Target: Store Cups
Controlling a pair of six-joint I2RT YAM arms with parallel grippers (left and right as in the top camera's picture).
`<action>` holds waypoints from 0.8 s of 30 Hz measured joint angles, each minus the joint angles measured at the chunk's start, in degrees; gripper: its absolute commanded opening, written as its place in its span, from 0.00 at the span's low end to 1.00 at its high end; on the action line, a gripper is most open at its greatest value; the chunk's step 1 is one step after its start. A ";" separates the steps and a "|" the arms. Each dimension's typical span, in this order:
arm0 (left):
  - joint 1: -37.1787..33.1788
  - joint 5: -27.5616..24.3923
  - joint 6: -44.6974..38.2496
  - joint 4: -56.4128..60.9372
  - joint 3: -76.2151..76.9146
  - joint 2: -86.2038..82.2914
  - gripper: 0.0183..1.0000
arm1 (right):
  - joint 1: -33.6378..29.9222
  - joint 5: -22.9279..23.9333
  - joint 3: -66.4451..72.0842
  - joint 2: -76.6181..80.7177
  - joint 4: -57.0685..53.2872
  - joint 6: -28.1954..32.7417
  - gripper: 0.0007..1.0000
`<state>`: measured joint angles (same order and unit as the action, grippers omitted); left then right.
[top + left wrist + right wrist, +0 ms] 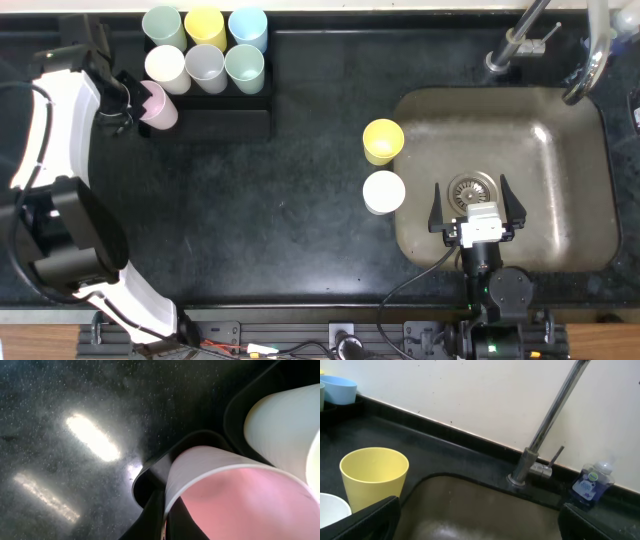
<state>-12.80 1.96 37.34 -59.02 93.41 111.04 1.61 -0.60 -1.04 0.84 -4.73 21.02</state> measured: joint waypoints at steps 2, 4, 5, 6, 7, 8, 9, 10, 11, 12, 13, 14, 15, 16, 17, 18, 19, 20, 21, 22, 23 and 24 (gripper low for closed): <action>0.00 0.00 0.00 0.37 0.00 0.33 0.02 | 0.00 0.02 0.00 0.00 0.00 -0.02 1.00; 0.00 0.00 0.00 0.39 0.00 0.90 0.02 | 0.00 0.00 0.00 0.00 -0.04 0.00 1.00; 0.00 0.02 0.00 0.46 0.00 1.27 0.02 | 0.00 0.00 0.00 0.00 0.02 0.02 1.00; 0.00 0.07 0.00 0.52 0.00 1.68 0.02 | 0.00 0.02 0.00 0.00 0.00 0.00 1.00; 0.00 0.20 0.00 0.57 0.00 2.16 0.02 | 0.00 -0.02 0.00 0.00 0.02 0.02 1.00; 0.00 0.22 0.00 0.66 0.00 2.56 0.02 | -0.02 0.02 0.00 0.00 0.02 0.02 1.00; 0.00 0.24 0.00 0.68 0.00 2.67 0.02 | 0.00 0.02 0.00 0.00 0.00 0.00 1.00; 0.00 0.37 0.00 0.81 0.00 2.67 0.02 | 0.00 0.02 0.00 0.00 -0.02 0.00 1.00; 0.00 0.39 0.00 0.94 0.00 2.67 0.02 | 0.00 0.00 0.00 0.00 0.02 0.00 1.00; 0.00 0.42 0.02 0.94 0.00 2.67 0.02 | 0.00 0.02 0.00 0.00 0.00 0.00 1.00; 0.00 0.42 0.02 0.98 0.00 2.67 0.02 | 0.00 0.00 0.00 0.00 0.00 0.00 1.00; 0.00 0.44 0.00 1.03 0.00 2.67 0.24 | 0.00 0.02 0.00 0.00 0.00 0.00 1.00; 0.00 0.42 -0.07 1.01 0.00 2.67 0.50 | 0.00 0.00 0.00 0.00 0.00 0.00 1.00; 0.00 0.42 0.04 1.22 0.00 2.67 0.69 | -0.02 0.00 0.00 0.00 0.00 -0.02 1.00; 0.00 0.42 0.02 1.44 0.00 2.67 0.97 | 0.00 0.00 0.00 0.00 0.02 -0.02 1.00; 0.00 0.42 0.02 1.53 0.00 2.67 1.00 | 0.00 0.02 0.00 0.00 0.00 0.00 1.00; 0.00 0.42 0.02 1.49 0.00 2.67 1.00 | 0.00 0.02 0.00 0.00 0.00 -0.02 1.00; 0.00 0.42 0.02 1.46 0.00 2.67 1.00 | 0.00 0.02 0.00 0.00 0.00 -0.02 1.00; 0.00 0.42 0.02 1.40 0.00 2.67 1.00 | 0.00 0.02 0.00 0.00 0.02 0.02 1.00; 0.00 0.42 0.13 1.29 0.00 2.67 1.00 | 0.00 0.02 0.00 0.00 0.02 0.00 1.00; 0.00 0.42 0.17 1.01 0.00 2.67 1.00 | 0.00 0.00 0.00 0.00 0.00 -0.02 1.00; 0.00 0.42 0.17 0.42 0.00 2.67 1.00 | -0.02 0.00 0.00 0.00 0.00 0.00 1.00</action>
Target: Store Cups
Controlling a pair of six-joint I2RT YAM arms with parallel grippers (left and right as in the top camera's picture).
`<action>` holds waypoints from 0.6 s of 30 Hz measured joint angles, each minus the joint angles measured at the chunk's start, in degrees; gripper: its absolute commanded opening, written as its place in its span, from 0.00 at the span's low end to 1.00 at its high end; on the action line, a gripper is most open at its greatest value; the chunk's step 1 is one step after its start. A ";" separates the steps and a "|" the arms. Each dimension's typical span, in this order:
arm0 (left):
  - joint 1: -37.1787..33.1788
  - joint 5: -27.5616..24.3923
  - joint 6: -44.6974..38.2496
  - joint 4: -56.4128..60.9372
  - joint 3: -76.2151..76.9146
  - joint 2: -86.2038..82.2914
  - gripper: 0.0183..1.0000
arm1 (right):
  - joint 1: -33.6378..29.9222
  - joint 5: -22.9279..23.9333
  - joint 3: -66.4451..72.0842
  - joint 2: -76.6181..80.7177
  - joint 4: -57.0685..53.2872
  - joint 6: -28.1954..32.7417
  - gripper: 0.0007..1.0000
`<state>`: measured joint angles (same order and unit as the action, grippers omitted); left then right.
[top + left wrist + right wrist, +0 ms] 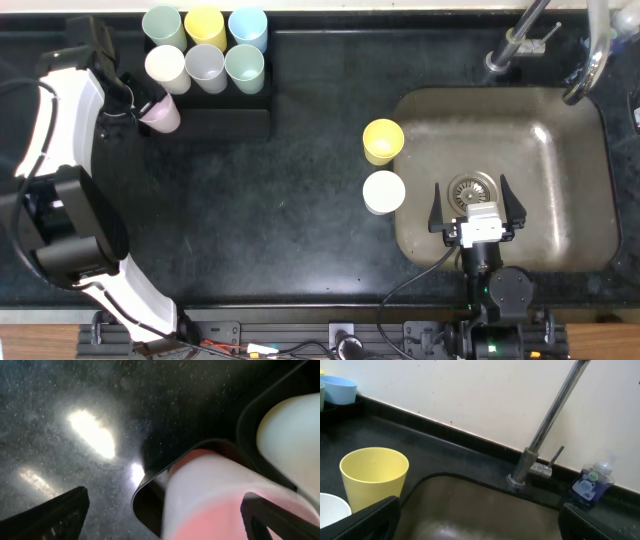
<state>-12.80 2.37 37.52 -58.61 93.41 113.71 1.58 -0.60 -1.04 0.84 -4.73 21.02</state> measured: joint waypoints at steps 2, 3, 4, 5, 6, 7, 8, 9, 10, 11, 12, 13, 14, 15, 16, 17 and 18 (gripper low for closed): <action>0.00 0.00 -0.15 -1.18 0.00 -0.28 1.00 | 0.00 0.00 0.00 0.00 0.00 0.00 1.00; 0.00 -0.02 -0.31 -1.66 -0.02 -0.66 1.00 | 0.02 0.00 0.00 0.00 0.00 -0.02 1.00; 0.02 -0.02 -0.57 -2.14 -0.07 -1.38 1.00 | 0.02 0.00 0.00 0.00 0.02 0.00 1.00; 0.04 0.00 -0.92 -2.60 -0.09 -2.47 1.00 | 0.02 0.00 0.00 0.00 0.00 0.00 1.00; 0.07 0.00 -1.31 -2.78 -0.13 -3.76 1.00 | 0.02 0.02 0.00 0.00 0.02 -0.02 1.00; 0.09 -0.02 -1.73 -2.97 -0.15 -5.60 1.00 | 0.02 0.00 0.00 0.00 0.00 -0.02 1.00; 0.48 -0.02 -1.95 -3.06 -0.17 -7.89 1.00 | 0.02 0.00 0.00 0.00 0.00 -0.02 1.00; 0.81 -0.02 -2.14 -2.97 -0.17 -10.51 1.00 | 0.02 0.00 0.00 0.00 0.00 -0.02 1.00; 1.36 -0.02 -2.32 -2.69 -0.15 -12.92 1.00 | 0.02 0.00 0.00 0.00 0.00 0.00 1.00; 2.43 0.00 -2.49 -2.45 -0.13 -16.02 1.00 | 0.02 0.00 0.00 0.00 0.00 0.00 1.00; 3.76 -0.11 -2.62 -2.40 0.09 -18.51 1.00 | 0.02 0.00 0.00 0.00 0.00 -0.02 1.00; 5.90 -0.02 -2.78 -2.40 0.61 -21.22 1.00 | 0.02 0.00 0.00 0.00 0.00 -0.02 1.00; 8.66 -0.07 -2.95 -2.23 1.40 -23.50 1.00 | 0.02 0.00 0.00 0.00 0.00 0.00 1.00; 11.54 -0.09 -3.02 -1.73 2.25 -25.00 1.00 | 0.02 0.02 0.00 0.00 0.02 0.00 0.99; 15.17 0.02 -2.99 -0.83 3.23 -26.29 1.00 | 0.02 0.00 0.00 0.00 0.02 -0.02 1.00; 19.23 0.37 -2.97 0.48 4.07 -27.08 1.00 | 0.02 0.00 0.00 0.00 0.02 0.00 1.00; 23.32 0.90 -2.75 1.88 4.68 -27.36 1.00 | 0.02 0.02 0.00 0.00 0.02 0.00 1.00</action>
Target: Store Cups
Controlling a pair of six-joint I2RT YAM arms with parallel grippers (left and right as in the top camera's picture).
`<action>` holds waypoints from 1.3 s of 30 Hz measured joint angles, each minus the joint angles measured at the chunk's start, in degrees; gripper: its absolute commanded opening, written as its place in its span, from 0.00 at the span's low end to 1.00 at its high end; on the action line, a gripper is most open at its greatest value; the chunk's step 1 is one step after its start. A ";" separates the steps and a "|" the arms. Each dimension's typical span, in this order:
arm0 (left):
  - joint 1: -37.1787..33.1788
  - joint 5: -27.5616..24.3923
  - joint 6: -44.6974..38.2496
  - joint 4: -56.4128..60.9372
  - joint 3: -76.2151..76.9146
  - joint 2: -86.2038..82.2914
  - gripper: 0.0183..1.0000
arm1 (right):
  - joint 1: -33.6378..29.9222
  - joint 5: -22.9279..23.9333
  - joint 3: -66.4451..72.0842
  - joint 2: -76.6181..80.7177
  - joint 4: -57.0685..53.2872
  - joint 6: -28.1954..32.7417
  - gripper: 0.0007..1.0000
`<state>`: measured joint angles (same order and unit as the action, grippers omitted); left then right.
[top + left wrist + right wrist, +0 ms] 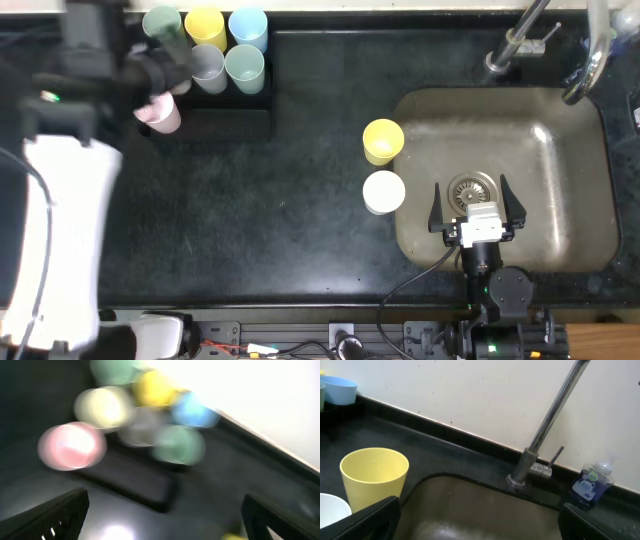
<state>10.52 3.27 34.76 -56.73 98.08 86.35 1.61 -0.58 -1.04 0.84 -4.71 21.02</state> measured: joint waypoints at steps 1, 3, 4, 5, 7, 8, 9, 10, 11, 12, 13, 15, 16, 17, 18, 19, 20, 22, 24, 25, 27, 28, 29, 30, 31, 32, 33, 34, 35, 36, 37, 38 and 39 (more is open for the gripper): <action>3.28 0.48 0.28 1.07 0.37 0.04 1.00 | -0.02 -0.02 0.00 0.00 -0.04 0.02 1.00; 10.97 1.88 1.84 2.86 0.48 1.29 1.00 | 0.00 -0.02 0.00 0.00 0.00 -0.04 1.00; 14.36 2.51 2.80 3.65 0.48 2.43 1.00 | 0.00 -0.02 0.00 0.00 -0.02 0.00 1.00; 16.94 2.86 3.52 4.50 0.48 3.65 1.00 | 0.00 0.00 0.00 0.00 0.00 0.00 1.00; 21.97 3.45 5.40 6.43 0.48 7.08 1.00 | 0.00 0.00 0.00 0.00 0.00 0.00 1.00; 23.74 3.63 5.86 7.06 0.48 8.63 1.00 | -0.02 0.00 0.00 0.00 -0.02 0.02 1.00; 25.57 3.85 6.54 7.50 0.48 10.51 1.00 | 0.00 0.00 0.00 0.00 0.00 0.02 1.00; 27.19 3.93 7.19 7.76 0.48 12.28 1.00 | 0.00 -0.02 0.00 0.00 -0.02 0.02 1.00; 28.44 4.07 7.67 7.93 0.48 13.86 1.00 | 0.00 -0.04 0.00 0.00 -0.02 0.00 1.00; 29.68 4.11 8.35 8.11 0.48 15.47 1.00 | 0.00 -0.02 0.00 0.00 0.00 0.00 1.00; 30.71 4.17 8.90 8.15 0.48 17.00 1.00 | 0.00 -0.02 0.00 0.00 -0.02 0.02 1.00; 32.04 4.31 9.97 8.15 0.46 19.37 1.00 | 0.00 -0.02 0.00 0.00 0.00 -0.02 1.00; 32.54 4.31 10.34 8.15 0.46 20.41 1.00 | 0.00 -0.02 0.00 0.00 -0.02 -0.02 1.00; 32.89 4.33 10.67 8.13 0.46 21.29 1.00 | 0.00 -0.02 0.00 0.00 0.02 0.00 1.00; 33.05 4.33 11.06 8.13 0.46 22.01 1.00 | 0.00 -0.04 0.00 0.00 -0.02 0.00 1.00; 33.27 4.42 11.50 8.15 0.46 22.56 1.00 | 0.00 0.00 0.00 0.00 -0.02 0.00 1.00; 33.38 4.48 11.89 8.15 0.46 23.08 1.00 | 0.00 -0.02 0.00 0.00 -0.02 0.00 1.00; 33.38 4.52 12.66 8.11 0.46 23.82 1.00 | -0.02 -0.02 0.00 0.00 0.00 0.00 1.00; 33.38 4.59 13.25 7.98 0.46 24.37 1.00 | 0.00 0.00 0.00 0.00 0.00 0.00 1.00; 33.38 4.61 13.49 7.61 0.46 24.52 1.00 | 0.00 0.00 0.00 0.00 -0.02 0.00 1.00; 33.38 4.74 14.49 6.32 0.46 24.74 1.00 | 0.00 -0.02 0.00 0.00 0.02 0.00 1.00; 33.38 4.76 14.86 5.70 0.46 24.81 1.00 | 0.00 0.00 0.00 0.00 -0.02 0.00 1.00; 33.38 4.72 15.26 5.25 0.46 24.92 1.00 | 0.00 0.00 0.00 0.00 -0.02 0.00 1.00; 33.38 4.72 15.67 5.07 0.46 25.03 1.00 | 0.00 -0.02 0.00 0.00 -0.02 0.02 1.00; 33.38 4.70 15.98 5.07 0.46 25.20 1.00 | 0.00 -0.02 0.00 0.00 -0.02 -0.02 1.00; 33.38 4.61 16.15 5.09 0.46 25.44 1.00 | 0.00 0.00 0.00 0.00 -0.02 0.00 1.00; 33.38 4.44 16.33 5.09 0.46 25.73 1.00 | 0.00 -0.02 0.00 0.00 -0.02 0.00 1.00; 33.38 4.24 16.37 5.18 0.46 26.14 1.00 | 0.00 0.00 0.00 0.00 -0.02 0.00 1.00; 33.38 3.96 16.41 5.25 0.46 26.60 1.00 | 0.00 -0.02 0.00 0.00 -0.02 0.00 1.00; 33.38 3.58 16.57 5.27 0.46 27.17 1.00 | 0.00 0.00 0.00 0.00 -0.02 0.00 1.00; 33.38 3.21 16.61 5.25 0.46 27.65 1.00 | 0.00 -0.02 0.00 0.00 0.00 0.00 1.00; 33.38 2.89 16.76 5.25 0.46 28.20 1.00 | 0.00 0.00 0.00 0.00 -0.04 0.02 1.00; 33.38 2.51 16.81 5.25 0.46 28.70 1.00 | 0.00 -0.02 0.00 0.00 -0.02 0.00 1.00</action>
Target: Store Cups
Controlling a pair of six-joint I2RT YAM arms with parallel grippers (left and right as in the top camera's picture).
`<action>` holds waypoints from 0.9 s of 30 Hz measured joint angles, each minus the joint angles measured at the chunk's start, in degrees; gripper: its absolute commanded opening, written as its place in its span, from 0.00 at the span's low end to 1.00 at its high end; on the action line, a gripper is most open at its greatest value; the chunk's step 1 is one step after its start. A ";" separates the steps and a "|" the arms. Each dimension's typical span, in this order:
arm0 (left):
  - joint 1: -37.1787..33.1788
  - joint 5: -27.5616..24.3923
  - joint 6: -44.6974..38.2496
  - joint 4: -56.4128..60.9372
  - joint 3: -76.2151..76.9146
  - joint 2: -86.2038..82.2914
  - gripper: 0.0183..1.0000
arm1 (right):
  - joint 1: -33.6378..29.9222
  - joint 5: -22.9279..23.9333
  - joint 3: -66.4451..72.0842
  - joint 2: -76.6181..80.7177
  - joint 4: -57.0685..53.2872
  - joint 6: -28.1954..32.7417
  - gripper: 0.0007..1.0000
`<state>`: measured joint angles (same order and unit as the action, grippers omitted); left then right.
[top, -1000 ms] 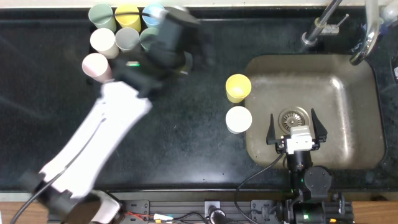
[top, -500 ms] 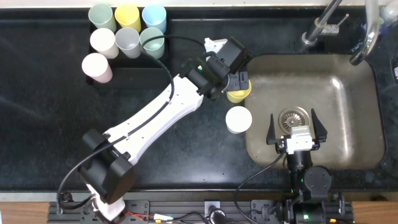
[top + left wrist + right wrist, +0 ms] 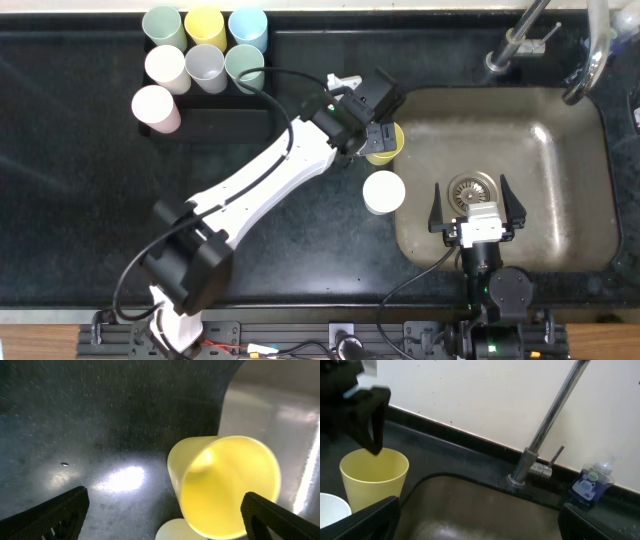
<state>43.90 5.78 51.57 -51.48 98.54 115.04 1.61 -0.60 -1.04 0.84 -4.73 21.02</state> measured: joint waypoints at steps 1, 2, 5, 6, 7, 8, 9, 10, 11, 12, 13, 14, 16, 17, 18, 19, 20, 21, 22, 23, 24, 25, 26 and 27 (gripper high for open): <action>0.00 -0.20 0.11 -0.04 0.00 0.35 1.00 | 0.00 0.00 0.00 0.00 0.00 0.00 1.00; 0.00 -0.46 0.35 -0.17 0.00 0.66 1.00 | 0.00 0.02 0.00 0.00 0.00 0.00 1.00; -0.07 -1.05 0.63 -0.13 0.00 1.14 1.00 | 0.00 -0.02 0.00 0.00 0.00 0.00 1.00; -0.11 -1.14 0.63 -0.13 0.00 1.14 1.00 | -0.02 0.02 0.00 0.00 0.02 -0.02 1.00; -0.15 -1.31 0.63 -0.13 0.00 1.20 1.00 | 0.00 0.00 0.00 0.00 0.00 0.00 1.00; -0.17 -1.38 0.66 -0.09 0.00 1.25 0.99 | 0.00 0.00 0.00 0.00 0.00 0.00 1.00; -0.28 -1.55 0.66 -0.02 0.00 1.29 0.99 | 0.00 0.00 0.00 0.00 0.00 -0.02 1.00; -0.37 -1.73 0.68 0.11 0.00 1.40 0.97 | 0.00 0.00 0.00 0.00 0.02 0.00 1.00; -0.39 -1.92 0.83 0.24 0.00 1.57 0.95 | 0.00 0.00 0.00 0.00 0.02 0.00 1.00; -0.44 -2.16 0.92 0.39 0.00 1.79 0.93 | 0.00 0.00 0.00 0.00 0.02 0.00 1.00; -0.50 -2.23 0.98 0.50 0.00 2.03 0.93 | -0.02 0.02 0.00 0.00 0.00 -0.02 1.00; -0.55 -2.34 0.98 0.50 0.00 2.32 0.93 | 0.00 0.00 0.00 0.00 0.00 0.02 1.00; -0.55 -2.43 0.98 0.50 0.00 2.93 0.93 | 0.00 0.00 0.00 0.00 0.02 0.02 1.00; -0.55 -2.58 0.98 0.50 0.00 3.10 0.93 | 0.00 0.00 0.00 0.00 0.00 -0.02 1.00; -0.55 -2.60 0.98 0.52 0.00 3.19 0.93 | 0.00 0.02 0.00 0.00 0.00 0.00 1.00; -0.55 -2.64 0.98 0.61 0.00 3.23 0.91 | 0.00 -0.02 0.00 0.00 0.02 -0.02 1.00; -0.55 -2.64 1.01 0.85 0.00 3.23 0.83 | 0.00 0.00 0.00 0.00 -0.02 0.00 1.00; -0.55 -2.69 1.27 1.16 0.00 3.23 0.69 | 0.00 0.00 0.00 0.00 0.02 -0.02 1.00; -0.55 -2.78 1.38 1.33 0.00 3.23 0.49 | 0.00 0.02 0.00 0.00 0.00 0.00 1.00; -0.55 -2.84 1.22 1.36 0.00 3.23 0.23 | -0.02 0.00 0.00 0.00 0.00 -0.02 1.00; -0.55 -2.82 1.22 1.33 0.00 3.23 0.07 | 0.00 0.00 0.00 0.00 0.00 0.00 1.00; -0.61 -2.82 1.22 1.38 0.00 3.23 0.02 | 0.00 0.02 0.00 0.00 0.02 0.02 1.00; -0.76 -2.84 1.22 1.49 0.00 3.23 0.02 | 0.00 0.02 0.00 0.00 0.02 -0.02 1.00; -0.83 -2.84 1.20 1.81 0.00 3.23 0.02 | 0.00 0.00 0.00 0.00 0.02 -0.02 1.00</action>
<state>43.07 2.94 52.77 -49.67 98.54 118.28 1.61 -0.60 -1.04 0.84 -4.71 20.99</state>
